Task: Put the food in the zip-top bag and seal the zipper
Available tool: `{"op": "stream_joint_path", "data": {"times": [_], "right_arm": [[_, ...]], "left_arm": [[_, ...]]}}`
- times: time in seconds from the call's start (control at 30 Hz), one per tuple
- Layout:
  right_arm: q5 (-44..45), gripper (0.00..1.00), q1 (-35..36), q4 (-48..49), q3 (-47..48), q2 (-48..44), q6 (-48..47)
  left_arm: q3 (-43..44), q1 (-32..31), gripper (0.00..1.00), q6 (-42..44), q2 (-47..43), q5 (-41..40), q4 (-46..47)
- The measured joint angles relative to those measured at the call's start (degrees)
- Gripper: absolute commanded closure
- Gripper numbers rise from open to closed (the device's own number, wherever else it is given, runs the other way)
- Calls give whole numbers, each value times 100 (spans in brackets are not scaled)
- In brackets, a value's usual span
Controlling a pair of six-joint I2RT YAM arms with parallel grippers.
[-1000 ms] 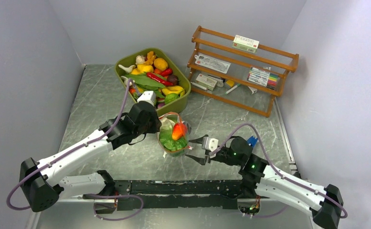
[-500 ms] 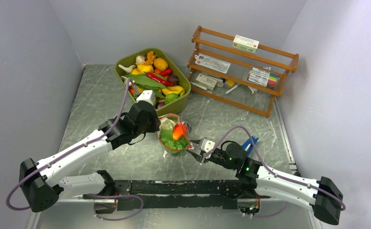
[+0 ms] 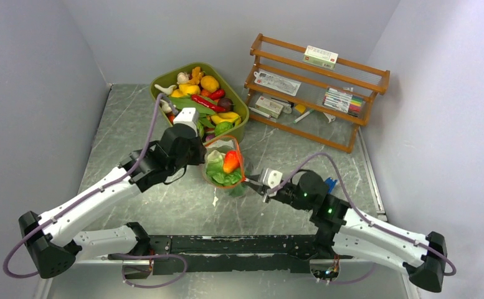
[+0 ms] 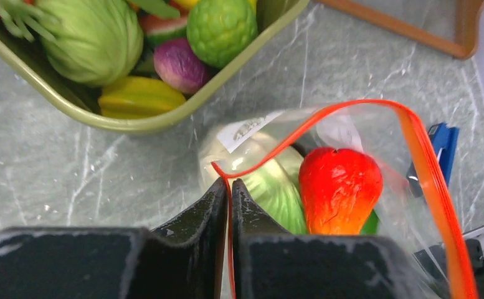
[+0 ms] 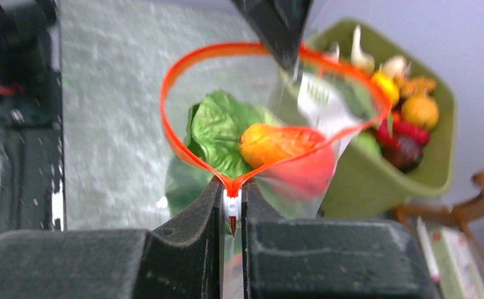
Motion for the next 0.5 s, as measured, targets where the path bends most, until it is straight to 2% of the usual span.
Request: {"op": "stream_joint_path", "data": {"times": [0.1, 0.17, 0.43, 0.5], "right_arm": [[-387, 100, 22, -459, 1095, 389, -42], [-590, 100, 55, -492, 1445, 494, -50], [-973, 100, 83, -549, 977, 584, -66], [-1043, 100, 83, -584, 1054, 715, -144]], "left_arm": [[391, 0, 93, 168, -111, -170, -168], [564, 0, 93, 234, -223, -278, -251], [527, 0, 93, 251, -761, -564, -621], [503, 0, 88, 258, -820, -564, -708]]}}
